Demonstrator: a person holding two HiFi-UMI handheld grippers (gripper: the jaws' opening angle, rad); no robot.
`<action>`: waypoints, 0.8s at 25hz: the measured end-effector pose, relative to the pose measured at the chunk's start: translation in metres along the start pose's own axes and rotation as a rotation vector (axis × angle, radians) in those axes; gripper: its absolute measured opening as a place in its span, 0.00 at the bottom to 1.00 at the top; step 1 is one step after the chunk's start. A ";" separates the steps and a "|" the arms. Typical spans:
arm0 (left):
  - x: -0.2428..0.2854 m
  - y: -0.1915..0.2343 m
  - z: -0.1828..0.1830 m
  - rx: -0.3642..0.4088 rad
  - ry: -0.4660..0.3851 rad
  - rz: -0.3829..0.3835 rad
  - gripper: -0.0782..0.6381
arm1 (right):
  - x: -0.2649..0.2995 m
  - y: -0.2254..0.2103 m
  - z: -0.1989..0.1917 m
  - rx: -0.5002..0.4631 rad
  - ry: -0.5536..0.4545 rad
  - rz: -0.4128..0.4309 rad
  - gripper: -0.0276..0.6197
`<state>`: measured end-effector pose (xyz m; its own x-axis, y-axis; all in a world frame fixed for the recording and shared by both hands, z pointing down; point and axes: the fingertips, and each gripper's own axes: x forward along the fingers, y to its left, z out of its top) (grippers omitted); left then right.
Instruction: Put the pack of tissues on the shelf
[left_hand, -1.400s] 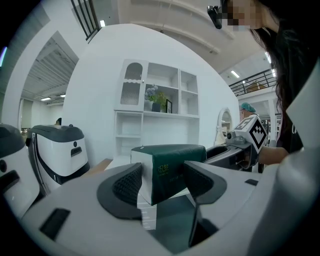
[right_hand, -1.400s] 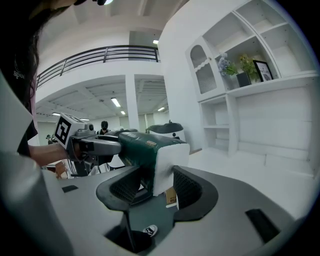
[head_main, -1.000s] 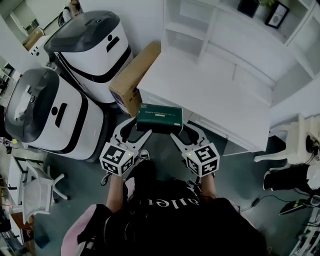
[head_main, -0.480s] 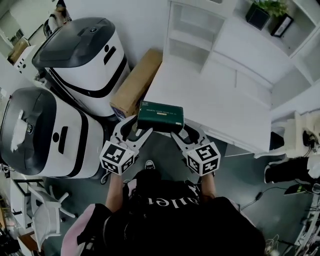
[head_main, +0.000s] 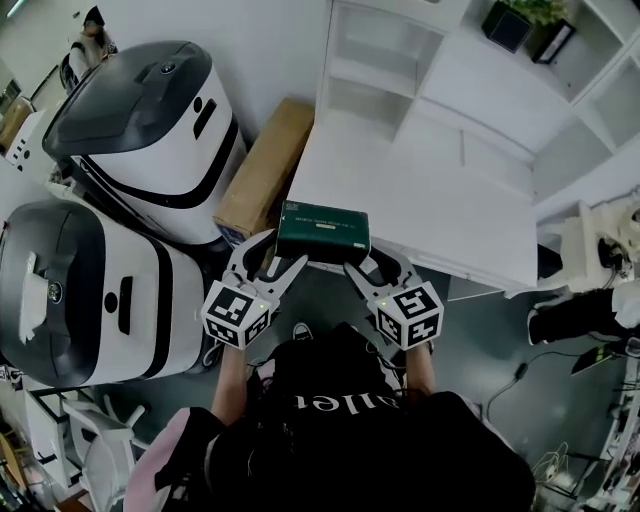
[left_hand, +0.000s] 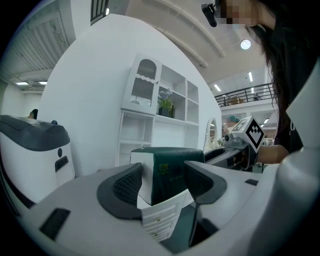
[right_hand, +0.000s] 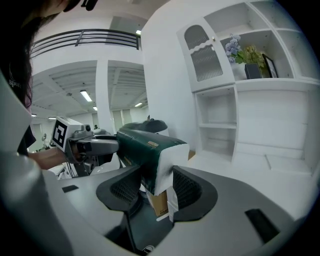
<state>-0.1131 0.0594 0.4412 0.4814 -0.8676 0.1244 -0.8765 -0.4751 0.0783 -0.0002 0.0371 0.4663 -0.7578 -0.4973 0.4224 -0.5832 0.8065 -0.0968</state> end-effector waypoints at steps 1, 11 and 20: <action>0.003 0.000 -0.001 -0.002 0.001 -0.008 0.49 | -0.001 -0.003 -0.001 0.002 0.003 -0.009 0.39; 0.030 0.016 -0.008 -0.010 0.015 -0.048 0.49 | 0.021 -0.027 -0.002 0.014 0.035 -0.043 0.39; 0.068 0.071 -0.011 -0.027 0.047 -0.019 0.49 | 0.081 -0.063 0.018 0.017 0.047 -0.004 0.38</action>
<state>-0.1427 -0.0314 0.4663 0.4984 -0.8503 0.1691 -0.8669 -0.4866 0.1081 -0.0304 -0.0599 0.4905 -0.7412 -0.4847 0.4645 -0.5913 0.7989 -0.1098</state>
